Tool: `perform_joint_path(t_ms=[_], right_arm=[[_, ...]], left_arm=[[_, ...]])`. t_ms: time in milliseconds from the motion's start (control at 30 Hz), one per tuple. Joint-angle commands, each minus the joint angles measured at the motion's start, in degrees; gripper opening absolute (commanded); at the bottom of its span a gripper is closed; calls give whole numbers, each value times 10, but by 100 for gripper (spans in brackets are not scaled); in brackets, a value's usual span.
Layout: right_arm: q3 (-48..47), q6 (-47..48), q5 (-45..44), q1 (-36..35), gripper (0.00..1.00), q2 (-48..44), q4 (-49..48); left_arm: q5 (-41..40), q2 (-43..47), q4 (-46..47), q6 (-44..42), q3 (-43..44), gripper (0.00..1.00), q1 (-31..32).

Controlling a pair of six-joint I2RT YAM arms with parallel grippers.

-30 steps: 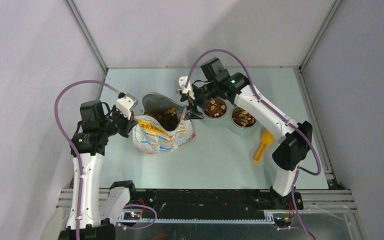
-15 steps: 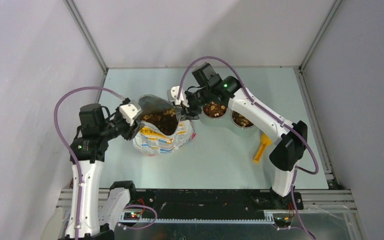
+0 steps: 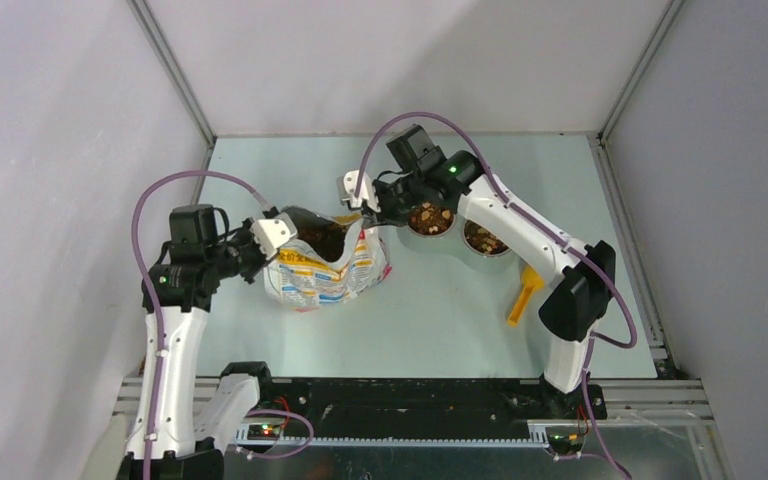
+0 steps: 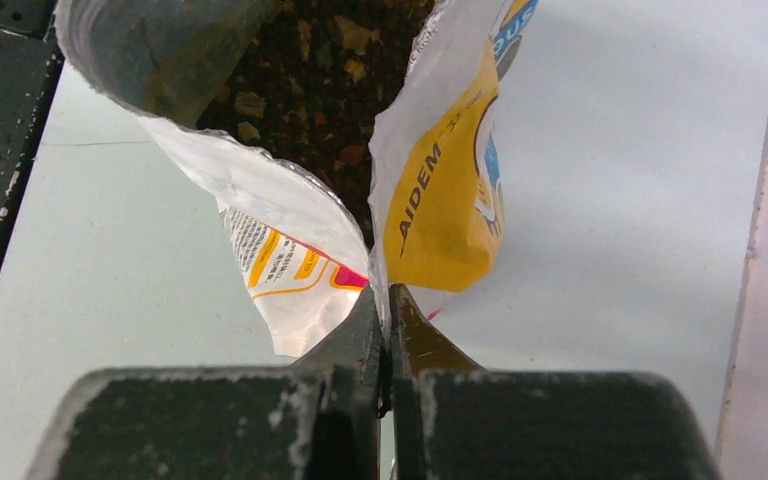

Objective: Serve the pet food

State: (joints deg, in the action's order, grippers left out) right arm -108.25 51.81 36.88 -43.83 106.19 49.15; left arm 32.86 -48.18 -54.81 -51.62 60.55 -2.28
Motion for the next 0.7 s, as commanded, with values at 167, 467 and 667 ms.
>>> perform_joint_path(t_ms=[167, 467, 667], right_arm=[[-7, -70, 92, 108, 0, -74, 3], [43, -114, 127, 170, 0, -130, 3], [98, -124, 125, 171, 0, -176, 22]], left_arm=[[-8, -18, -68, -132, 94, 0, -82], [80, -95, -205, -175, 189, 0, -138], [141, -112, -243, -168, 199, 0, -103]])
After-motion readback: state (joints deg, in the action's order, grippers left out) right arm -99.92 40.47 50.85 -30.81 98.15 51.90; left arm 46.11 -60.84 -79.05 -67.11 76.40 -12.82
